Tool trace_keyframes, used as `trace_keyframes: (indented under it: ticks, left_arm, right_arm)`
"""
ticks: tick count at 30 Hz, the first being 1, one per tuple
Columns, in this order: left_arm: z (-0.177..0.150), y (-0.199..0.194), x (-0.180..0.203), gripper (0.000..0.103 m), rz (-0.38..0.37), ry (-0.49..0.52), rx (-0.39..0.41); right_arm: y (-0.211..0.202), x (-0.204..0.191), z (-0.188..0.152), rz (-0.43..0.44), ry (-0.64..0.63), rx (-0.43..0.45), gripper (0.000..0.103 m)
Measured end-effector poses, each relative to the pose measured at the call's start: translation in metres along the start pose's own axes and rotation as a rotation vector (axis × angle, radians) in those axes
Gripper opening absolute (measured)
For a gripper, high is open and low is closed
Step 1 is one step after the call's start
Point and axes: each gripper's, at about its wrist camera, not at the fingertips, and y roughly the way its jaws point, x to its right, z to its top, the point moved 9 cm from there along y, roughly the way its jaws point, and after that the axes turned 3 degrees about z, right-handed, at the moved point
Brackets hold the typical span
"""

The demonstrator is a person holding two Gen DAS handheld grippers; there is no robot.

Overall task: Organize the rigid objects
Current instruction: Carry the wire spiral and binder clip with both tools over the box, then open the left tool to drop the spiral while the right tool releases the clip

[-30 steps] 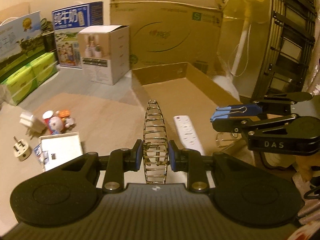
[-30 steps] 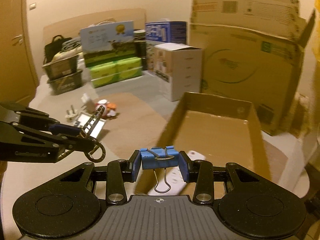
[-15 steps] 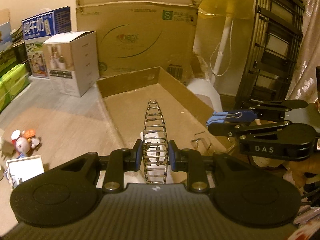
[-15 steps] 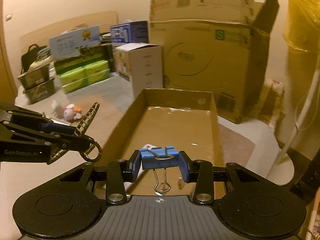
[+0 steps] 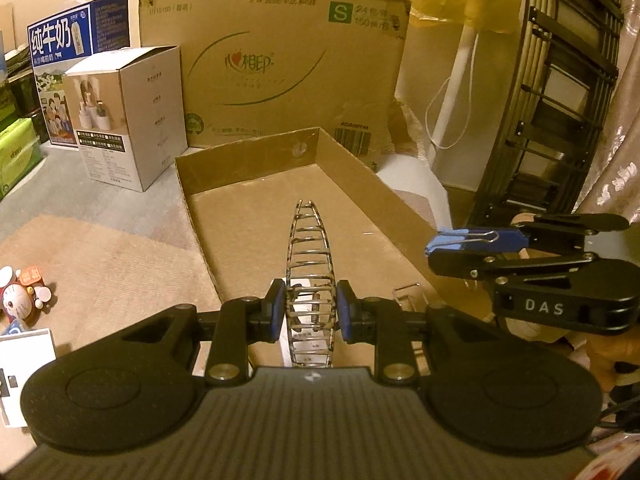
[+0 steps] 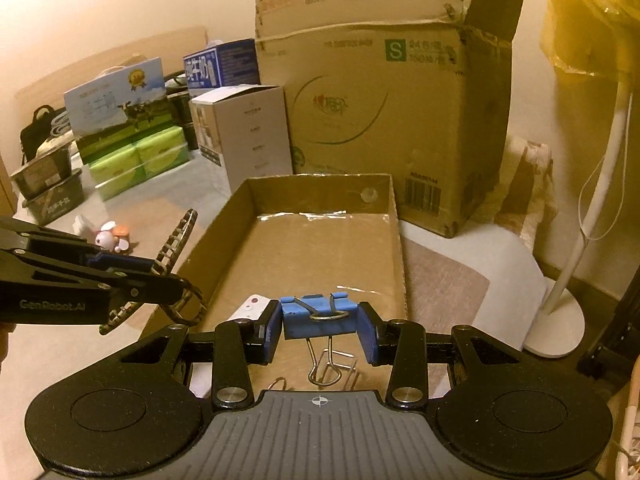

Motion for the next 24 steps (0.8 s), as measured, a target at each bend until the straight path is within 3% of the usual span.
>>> trace_keyframes:
  ticks: [22,23,24]
  left_arm:
    - [0.044,0.082,-0.046,0.024,0.081,-0.038,-0.016]
    - [0.046,0.083,-0.047,0.025,0.080,-0.044,-0.011]
    - [0.047,0.084,-0.048,0.033,0.083,-0.051,-0.006]
  right_arm:
    - [0.082,0.028,0.034,0.000,0.017,-0.042,0.041]
    - [0.084,0.028,0.035,0.001,0.019,-0.044,0.041]
    - [0.086,0.028,0.035,0.002,0.021,-0.046,0.041]
